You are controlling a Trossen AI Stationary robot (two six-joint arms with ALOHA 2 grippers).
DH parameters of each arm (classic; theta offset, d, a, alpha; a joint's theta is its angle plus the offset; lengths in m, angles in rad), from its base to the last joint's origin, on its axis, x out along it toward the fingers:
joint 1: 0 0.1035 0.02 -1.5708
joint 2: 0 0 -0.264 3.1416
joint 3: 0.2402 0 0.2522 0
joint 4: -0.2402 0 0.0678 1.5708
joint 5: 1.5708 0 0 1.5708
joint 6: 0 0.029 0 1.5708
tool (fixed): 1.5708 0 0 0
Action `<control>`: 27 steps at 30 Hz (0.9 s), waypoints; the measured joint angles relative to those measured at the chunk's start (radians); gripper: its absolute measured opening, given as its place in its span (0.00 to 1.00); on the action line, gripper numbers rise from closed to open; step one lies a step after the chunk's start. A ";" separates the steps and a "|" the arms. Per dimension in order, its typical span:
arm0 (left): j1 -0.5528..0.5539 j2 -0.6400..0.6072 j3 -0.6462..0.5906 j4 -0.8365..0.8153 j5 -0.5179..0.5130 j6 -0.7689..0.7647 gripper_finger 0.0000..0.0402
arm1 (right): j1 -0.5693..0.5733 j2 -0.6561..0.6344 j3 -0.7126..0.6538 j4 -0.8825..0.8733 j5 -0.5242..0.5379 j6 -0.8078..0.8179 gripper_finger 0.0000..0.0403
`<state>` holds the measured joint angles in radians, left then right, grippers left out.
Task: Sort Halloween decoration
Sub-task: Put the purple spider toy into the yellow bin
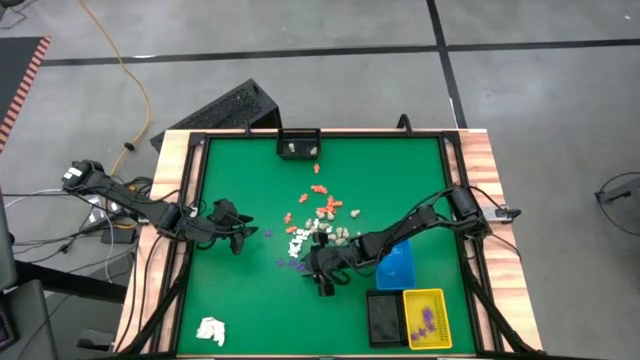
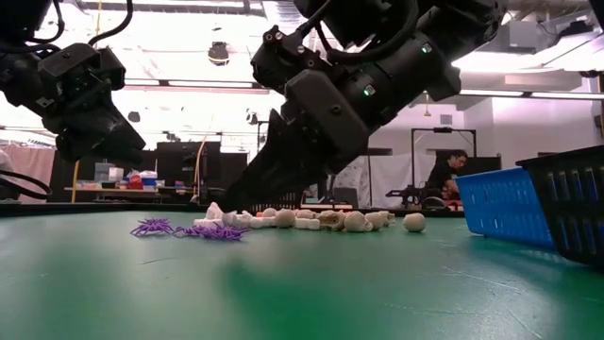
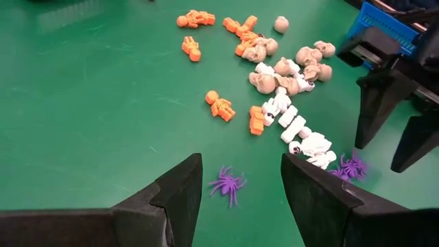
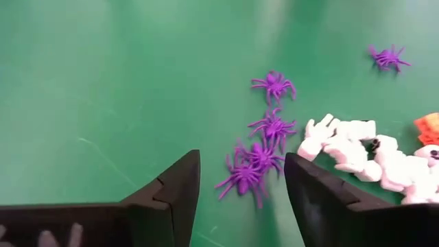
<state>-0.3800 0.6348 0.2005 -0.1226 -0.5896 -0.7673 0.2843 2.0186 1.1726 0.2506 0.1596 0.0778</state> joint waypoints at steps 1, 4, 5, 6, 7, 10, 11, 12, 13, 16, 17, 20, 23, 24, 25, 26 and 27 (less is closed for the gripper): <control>0.000 0.000 0.000 0.000 0.000 0.000 0.47 | 0.000 0.000 0.000 -0.004 0.000 0.000 0.51; 0.000 0.000 0.000 0.000 0.000 0.000 0.47 | -0.001 0.012 0.001 0.002 0.001 0.000 0.51; 0.000 0.000 0.000 0.001 0.000 0.000 0.47 | -0.001 0.014 0.001 0.004 0.000 0.000 0.51; 0.000 0.000 0.000 0.001 -0.001 0.000 0.47 | -0.001 0.022 0.001 0.015 0.000 0.000 0.51; 0.000 0.000 0.000 0.001 0.000 0.000 0.47 | -0.002 0.037 0.004 0.036 0.000 0.003 0.51; 0.000 0.000 0.000 0.001 0.003 0.000 0.47 | 0.003 0.052 0.008 0.028 0.001 0.011 0.51; 0.000 0.000 0.000 0.001 0.002 0.000 0.47 | 0.006 0.051 0.011 0.025 0.003 0.011 0.51; 0.000 0.000 0.000 0.000 0.002 0.000 0.47 | 0.008 0.049 0.012 0.020 0.008 0.012 0.51; 0.000 0.000 0.000 0.000 0.002 0.000 0.47 | 0.008 0.048 0.013 0.012 0.021 0.014 0.50; 0.000 0.000 0.000 0.000 -0.003 0.005 0.47 | 0.007 0.049 0.012 -0.009 0.035 0.025 0.48; 0.000 0.000 0.000 0.000 -0.003 0.005 0.47 | 0.006 0.049 0.012 -0.014 0.037 0.027 0.47; 0.000 0.000 0.000 0.000 -0.002 0.004 0.47 | 0.002 0.060 0.013 -0.009 0.044 0.035 0.40; 0.000 0.000 0.000 0.000 -0.002 0.003 0.47 | 0.002 0.061 0.014 -0.014 0.051 0.052 0.31; 0.000 0.000 0.000 0.000 -0.002 0.002 0.47 | 0.002 0.061 0.014 -0.016 0.052 0.053 0.27; 0.000 0.000 0.000 0.000 -0.001 0.002 0.47 | 0.001 0.061 0.014 -0.019 0.055 0.053 0.23; 0.000 0.000 0.000 0.000 0.000 0.002 0.47 | 0.001 0.061 0.014 -0.018 0.058 0.053 0.20; 0.000 0.000 0.000 0.000 0.001 0.002 0.47 | 0.001 0.061 0.014 -0.018 0.059 0.053 0.16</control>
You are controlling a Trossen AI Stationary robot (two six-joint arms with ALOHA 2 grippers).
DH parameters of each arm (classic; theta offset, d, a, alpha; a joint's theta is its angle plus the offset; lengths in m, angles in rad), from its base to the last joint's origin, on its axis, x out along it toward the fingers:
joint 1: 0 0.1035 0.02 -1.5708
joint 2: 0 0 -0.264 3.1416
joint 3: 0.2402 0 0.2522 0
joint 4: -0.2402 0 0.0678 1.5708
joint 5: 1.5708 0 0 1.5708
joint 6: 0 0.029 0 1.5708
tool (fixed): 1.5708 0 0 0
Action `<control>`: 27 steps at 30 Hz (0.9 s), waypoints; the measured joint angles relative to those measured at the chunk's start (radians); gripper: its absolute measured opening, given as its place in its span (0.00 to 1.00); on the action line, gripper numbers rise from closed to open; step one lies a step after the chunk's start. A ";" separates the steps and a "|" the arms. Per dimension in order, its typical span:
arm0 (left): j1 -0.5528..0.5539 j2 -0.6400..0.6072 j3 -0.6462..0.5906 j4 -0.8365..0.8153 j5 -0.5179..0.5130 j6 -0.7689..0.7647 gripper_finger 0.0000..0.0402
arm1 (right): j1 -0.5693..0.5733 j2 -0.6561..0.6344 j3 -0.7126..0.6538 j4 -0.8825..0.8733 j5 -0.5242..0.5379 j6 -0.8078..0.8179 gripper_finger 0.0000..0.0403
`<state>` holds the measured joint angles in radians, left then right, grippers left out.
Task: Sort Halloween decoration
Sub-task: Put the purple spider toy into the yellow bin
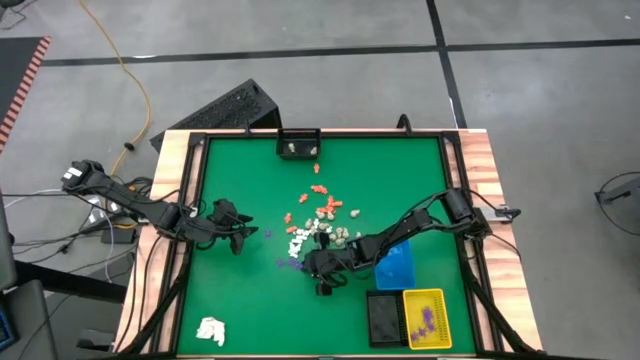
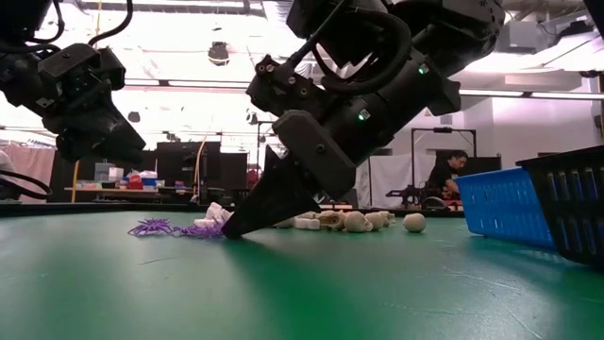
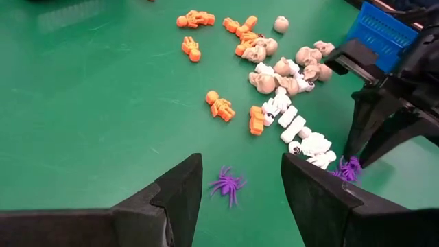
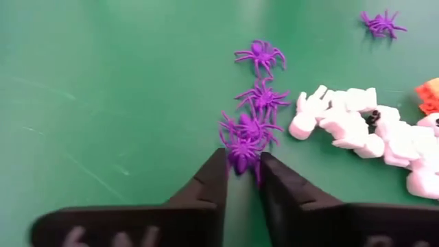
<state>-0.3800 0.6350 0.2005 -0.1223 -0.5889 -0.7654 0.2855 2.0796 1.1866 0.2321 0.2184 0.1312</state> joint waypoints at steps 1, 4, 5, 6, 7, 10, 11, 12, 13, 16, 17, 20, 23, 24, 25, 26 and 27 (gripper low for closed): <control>0.000 0.000 0.000 0.000 0.000 0.000 0.47 | 0.000 0.000 0.000 0.000 0.000 0.001 0.13; 0.000 0.000 0.000 0.000 0.001 0.000 0.47 | 0.000 0.000 0.000 -0.002 0.000 0.016 0.03; 0.000 0.000 0.000 0.000 0.001 0.000 0.47 | -0.001 0.000 0.000 -0.003 0.000 0.024 0.02; 0.000 0.000 0.000 0.000 0.001 0.000 0.47 | -0.001 0.000 0.000 -0.003 0.000 0.026 0.01; 0.000 0.000 0.000 0.000 0.001 -0.001 0.47 | -0.001 0.000 0.000 -0.003 0.000 0.026 0.01; 0.000 0.000 0.000 0.000 0.001 -0.003 0.47 | -0.001 0.000 0.000 -0.004 0.004 0.027 0.01; 0.000 0.000 0.000 0.000 0.001 -0.003 0.47 | 0.000 0.000 -0.001 -0.004 0.008 0.029 0.01; 0.000 0.000 0.000 0.000 0.001 -0.003 0.47 | 0.002 0.000 -0.001 -0.004 0.012 0.031 0.01; 0.000 0.000 0.000 0.000 0.001 -0.003 0.47 | 0.004 0.000 -0.001 -0.004 0.017 0.038 0.01; 0.000 0.000 0.000 0.000 0.002 -0.003 0.47 | 0.008 -0.008 -0.001 -0.012 0.019 0.056 0.00; 0.000 0.000 0.000 0.000 0.002 -0.003 0.47 | 0.012 -0.013 -0.002 -0.016 0.019 0.056 0.00; 0.000 0.000 0.000 0.000 0.002 -0.003 0.47 | 0.025 -0.051 -0.005 -0.063 0.016 0.056 0.00; 0.000 0.000 0.000 0.000 0.004 -0.003 0.47 | 0.038 -0.116 -0.005 -0.147 0.016 0.078 0.00; 0.000 0.000 0.000 0.000 0.004 -0.003 0.47 | 0.043 -0.140 -0.005 -0.182 0.016 0.089 0.00; 0.000 0.000 0.000 0.000 0.004 -0.003 0.47 | 0.045 -0.162 -0.004 -0.217 0.017 0.105 0.00; 0.000 0.000 0.000 0.000 0.004 -0.003 0.47 | 0.051 -0.186 -0.004 -0.258 0.019 0.122 0.00; 0.000 0.000 0.000 0.001 0.004 -0.003 0.47 | 0.057 -0.209 -0.004 -0.307 0.020 0.138 0.00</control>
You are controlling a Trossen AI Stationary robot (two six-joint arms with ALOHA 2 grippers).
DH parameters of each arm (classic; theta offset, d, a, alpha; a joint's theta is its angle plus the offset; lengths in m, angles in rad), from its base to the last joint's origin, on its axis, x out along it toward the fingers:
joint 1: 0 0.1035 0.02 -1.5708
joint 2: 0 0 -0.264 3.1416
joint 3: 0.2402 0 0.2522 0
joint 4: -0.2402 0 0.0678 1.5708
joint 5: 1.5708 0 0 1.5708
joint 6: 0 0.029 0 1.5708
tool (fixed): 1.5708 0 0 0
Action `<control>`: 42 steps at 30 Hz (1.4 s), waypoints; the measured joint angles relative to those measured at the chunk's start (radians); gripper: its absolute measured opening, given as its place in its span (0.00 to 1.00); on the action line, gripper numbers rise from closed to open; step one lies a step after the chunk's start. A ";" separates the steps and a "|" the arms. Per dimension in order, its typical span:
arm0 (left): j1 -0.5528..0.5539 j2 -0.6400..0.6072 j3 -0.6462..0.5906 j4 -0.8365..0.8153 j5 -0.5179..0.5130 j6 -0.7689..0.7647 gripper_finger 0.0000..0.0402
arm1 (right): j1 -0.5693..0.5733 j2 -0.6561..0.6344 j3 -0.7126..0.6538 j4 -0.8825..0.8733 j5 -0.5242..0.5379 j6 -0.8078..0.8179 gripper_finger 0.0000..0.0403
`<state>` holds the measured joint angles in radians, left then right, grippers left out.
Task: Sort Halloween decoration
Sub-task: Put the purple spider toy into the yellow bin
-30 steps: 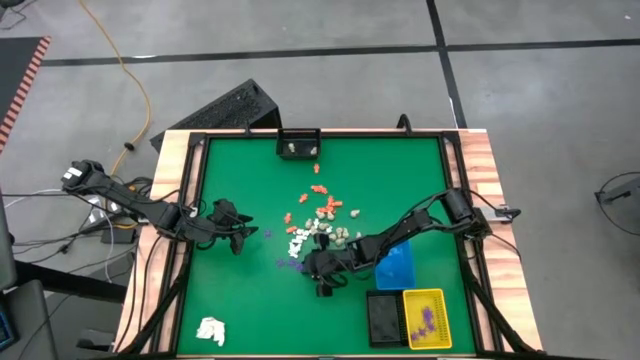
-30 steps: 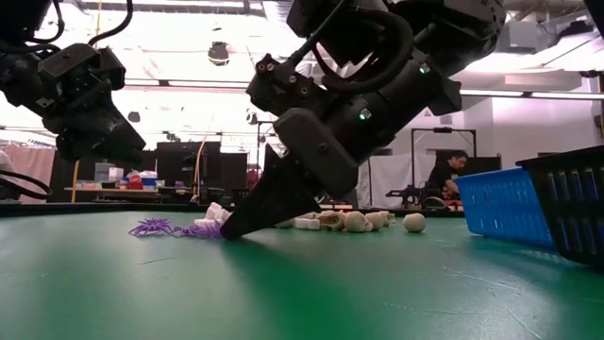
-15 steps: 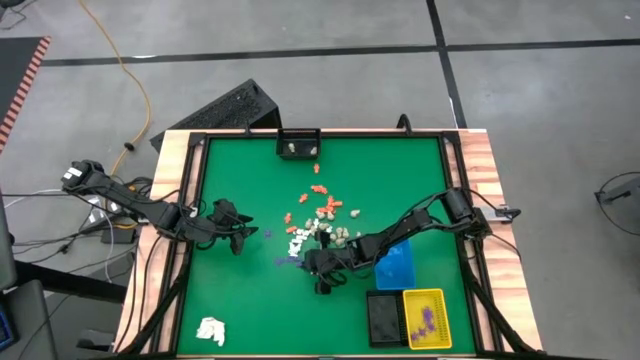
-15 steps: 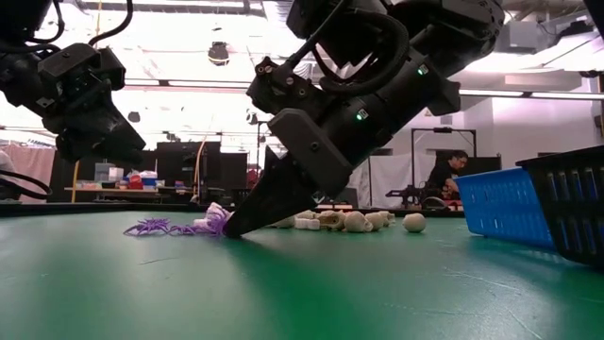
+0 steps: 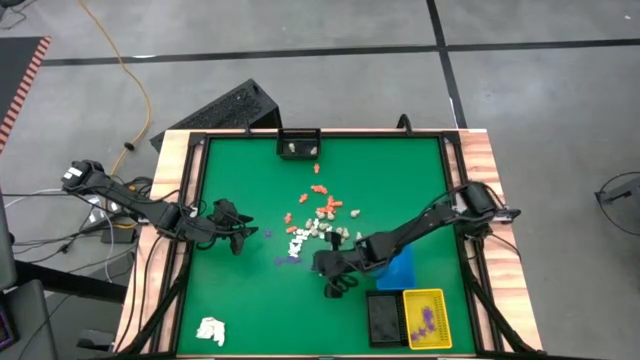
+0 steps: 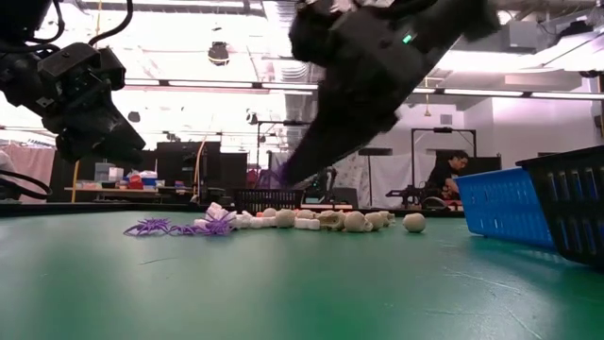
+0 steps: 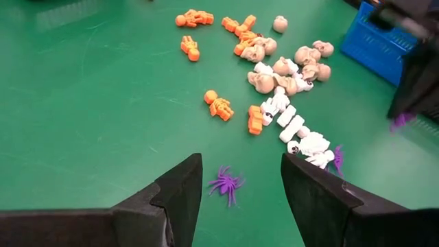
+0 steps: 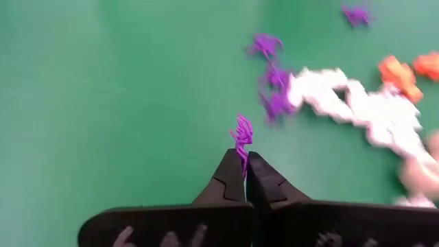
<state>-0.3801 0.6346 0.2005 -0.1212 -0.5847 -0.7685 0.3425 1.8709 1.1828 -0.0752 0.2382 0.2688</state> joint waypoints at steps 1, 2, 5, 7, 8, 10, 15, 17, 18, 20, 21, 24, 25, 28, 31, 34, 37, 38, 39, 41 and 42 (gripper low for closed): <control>0.000 0.000 0.000 0.000 0.000 0.000 0.47 | 0.006 -0.022 0.000 -0.045 -0.001 0.021 0.00; 0.000 0.000 0.000 0.000 0.000 0.000 0.47 | 0.015 -0.049 0.000 -0.092 -0.006 0.048 0.00; 0.000 0.000 0.000 0.004 0.004 0.000 0.47 | 0.057 -0.132 0.000 -0.276 -0.074 0.163 0.00; 0.000 0.000 0.000 0.004 0.006 0.000 0.47 | 0.094 -0.181 0.001 -0.399 -0.126 0.253 0.00; 0.000 0.000 0.000 0.005 0.005 0.000 0.47 | 0.116 -0.205 0.000 -0.456 -0.148 0.303 0.00; 0.000 0.000 0.000 0.004 0.003 0.000 0.47 | 0.167 -0.250 0.000 -0.550 -0.177 0.413 0.00; 0.000 0.000 0.000 0.007 0.000 0.000 0.47 | 0.317 -0.341 0.001 -0.726 -0.239 0.731 0.00; 0.000 0.000 0.000 0.007 0.000 0.000 0.47 | 0.381 -0.364 0.001 -0.771 -0.241 0.849 0.00; 0.000 0.000 0.000 0.007 -0.001 0.000 0.47 | 0.413 -0.372 0.001 -0.788 -0.241 0.907 0.00; 0.000 0.000 0.000 0.007 -0.006 0.000 0.47 | 0.469 -0.379 0.001 -0.823 -0.241 1.024 0.00; 0.000 0.000 0.000 0.007 -0.006 0.001 0.47 | 0.493 -0.379 0.001 -0.840 -0.242 1.081 0.00; 0.000 0.000 0.000 0.007 -0.006 0.001 0.47 | 0.560 -0.378 0.001 -0.875 -0.241 1.226 0.00; 0.000 0.000 0.000 0.007 -0.006 0.001 0.47 | 0.576 -0.378 -0.004 -0.872 -0.241 1.262 0.00; 0.000 0.000 0.000 0.007 -0.008 0.001 0.47 | 0.614 -0.378 -0.026 -0.868 -0.242 1.361 0.02; 0.000 0.000 0.000 0.007 -0.008 0.001 0.47 | 0.638 -0.378 -0.043 -0.860 -0.241 1.394 0.05; 0.000 0.000 0.000 0.006 -0.009 0.001 0.47 | 0.641 -0.377 -0.045 -0.862 -0.242 1.400 0.11; 0.000 0.000 0.000 0.006 -0.009 0.000 0.47 | 0.636 -0.377 -0.045 -0.863 -0.242 1.398 0.19; 0.000 0.000 0.000 0.007 -0.009 0.000 0.47 | 0.636 -0.377 -0.045 -0.863 -0.241 1.388 0.21; 0.000 0.000 0.000 0.007 -0.010 0.000 0.47 | 0.635 -0.377 -0.045 -0.863 -0.241 1.379 0.24; 0.000 0.000 0.000 0.007 -0.011 0.000 0.47 | 0.630 -0.377 -0.045 -0.864 -0.241 1.373 0.27; 0.000 0.000 0.000 0.007 -0.011 0.001 0.47 | 0.626 -0.377 -0.045 -0.865 -0.237 1.371 0.29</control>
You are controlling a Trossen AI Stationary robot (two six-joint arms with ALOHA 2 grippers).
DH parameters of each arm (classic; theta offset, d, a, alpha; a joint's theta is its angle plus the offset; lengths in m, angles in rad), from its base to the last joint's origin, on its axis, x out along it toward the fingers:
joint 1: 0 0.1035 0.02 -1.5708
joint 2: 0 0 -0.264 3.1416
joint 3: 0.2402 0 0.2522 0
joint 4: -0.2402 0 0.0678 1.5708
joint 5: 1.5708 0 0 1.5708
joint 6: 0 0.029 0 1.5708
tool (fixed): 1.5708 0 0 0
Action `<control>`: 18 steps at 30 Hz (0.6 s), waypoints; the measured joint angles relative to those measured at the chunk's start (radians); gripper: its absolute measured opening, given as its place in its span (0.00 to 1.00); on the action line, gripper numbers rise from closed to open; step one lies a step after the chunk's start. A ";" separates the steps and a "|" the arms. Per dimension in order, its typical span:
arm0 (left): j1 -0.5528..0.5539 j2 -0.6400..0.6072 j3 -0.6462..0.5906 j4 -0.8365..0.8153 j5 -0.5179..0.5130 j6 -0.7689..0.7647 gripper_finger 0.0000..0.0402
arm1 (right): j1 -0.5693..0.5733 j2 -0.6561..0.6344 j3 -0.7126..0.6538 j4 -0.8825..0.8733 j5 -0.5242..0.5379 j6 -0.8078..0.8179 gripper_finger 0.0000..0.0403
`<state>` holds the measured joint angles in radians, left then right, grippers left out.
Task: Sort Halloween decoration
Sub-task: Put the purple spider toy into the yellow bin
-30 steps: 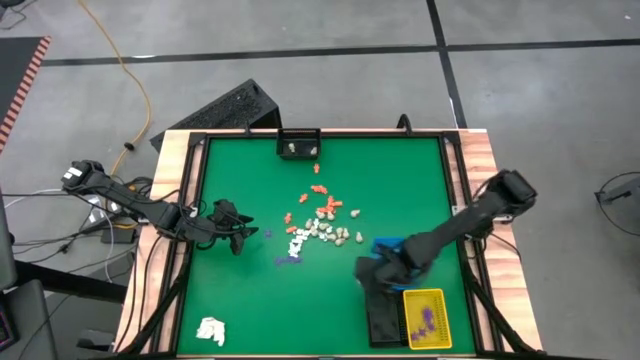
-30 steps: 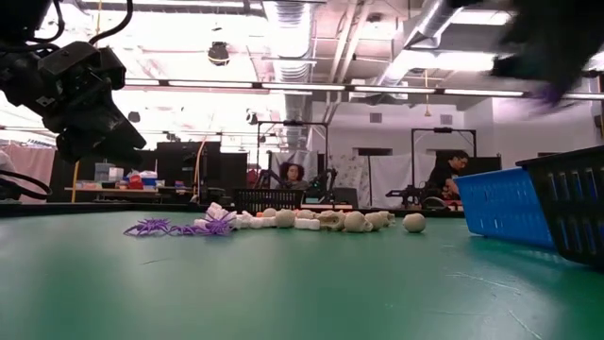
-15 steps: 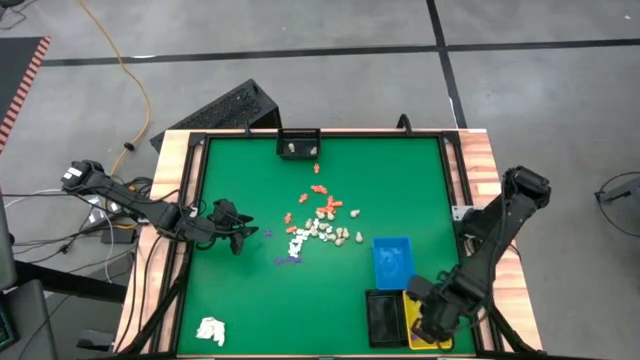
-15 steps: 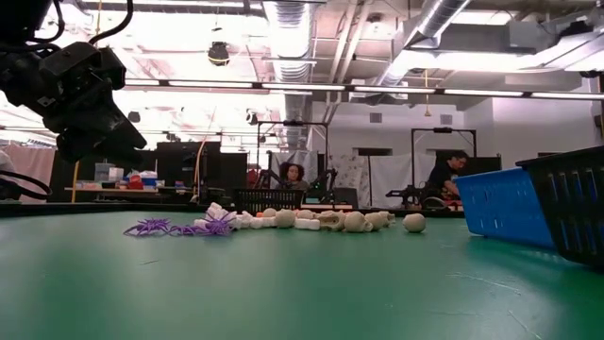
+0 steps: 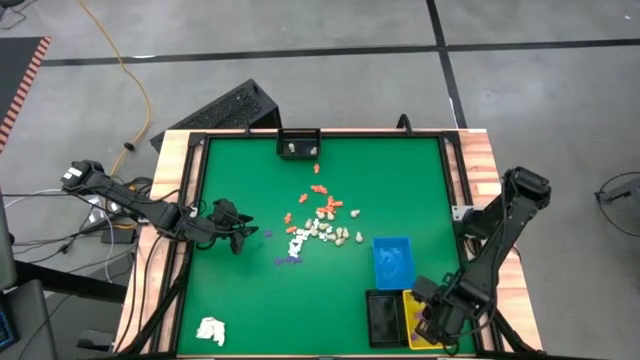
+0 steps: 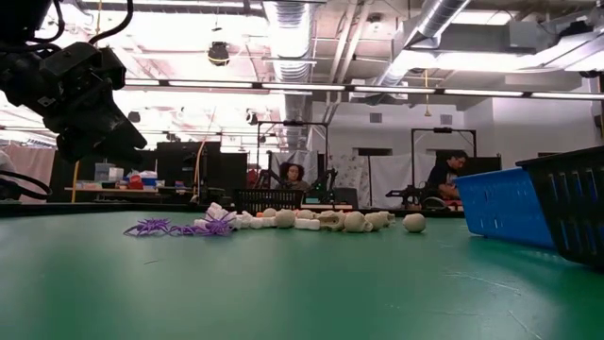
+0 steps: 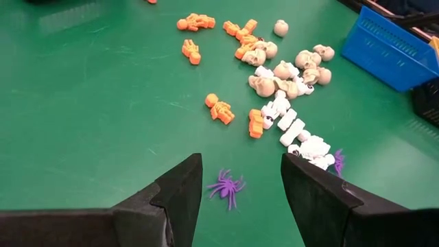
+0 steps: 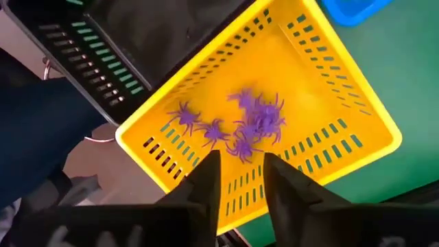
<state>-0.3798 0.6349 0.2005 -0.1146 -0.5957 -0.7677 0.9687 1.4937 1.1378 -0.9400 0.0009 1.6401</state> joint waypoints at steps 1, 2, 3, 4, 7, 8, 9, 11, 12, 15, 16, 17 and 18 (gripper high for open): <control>0.000 0.000 0.000 0.000 0.000 0.000 0.47 | -0.008 0.000 0.000 0.003 0.018 -0.015 0.30; 0.000 0.000 0.000 0.000 0.000 0.000 0.47 | -0.019 0.000 0.000 0.014 0.047 -0.041 0.31; 0.000 0.000 0.000 0.000 0.000 0.000 0.47 | -0.032 0.000 0.000 0.033 0.084 -0.076 0.32; 0.000 0.000 0.000 0.000 0.000 0.000 0.47 | -0.048 0.000 0.000 0.059 0.132 -0.127 0.33; 0.000 0.000 0.000 0.000 0.000 0.000 0.47 | -0.110 0.000 0.000 0.168 0.307 -0.338 0.34; 0.000 0.000 0.000 0.000 0.000 0.000 0.47 | -0.133 0.000 0.000 0.210 0.375 -0.432 0.34; 0.000 0.000 0.000 0.000 0.000 0.000 0.47 | -0.157 0.000 0.000 0.257 0.446 -0.534 0.34; 0.000 0.000 0.000 0.000 0.000 -0.001 0.47 | -0.213 0.000 0.000 0.354 0.562 -0.754 0.34; 0.000 0.000 0.000 0.000 0.000 -0.001 0.47 | -0.245 0.004 0.001 0.407 0.603 -0.863 0.34; 0.000 0.000 0.000 0.000 0.003 -0.001 0.47 | -0.343 0.031 0.002 0.573 0.635 -1.159 0.34; 0.000 0.000 0.000 0.000 0.004 -0.002 0.47 | -0.378 0.049 0.002 0.627 0.634 -1.236 0.34; 0.000 0.000 0.000 0.000 0.005 -0.002 0.47 | -0.412 0.069 0.002 0.693 0.632 -1.303 0.35; 0.000 0.000 0.000 0.000 0.005 -0.002 0.47 | -0.439 0.090 0.002 0.741 0.627 -1.362 0.35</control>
<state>-0.3801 0.6350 0.2005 -0.1143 -0.5907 -0.7696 0.5294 1.5832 1.1400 -0.1992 0.6279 0.2783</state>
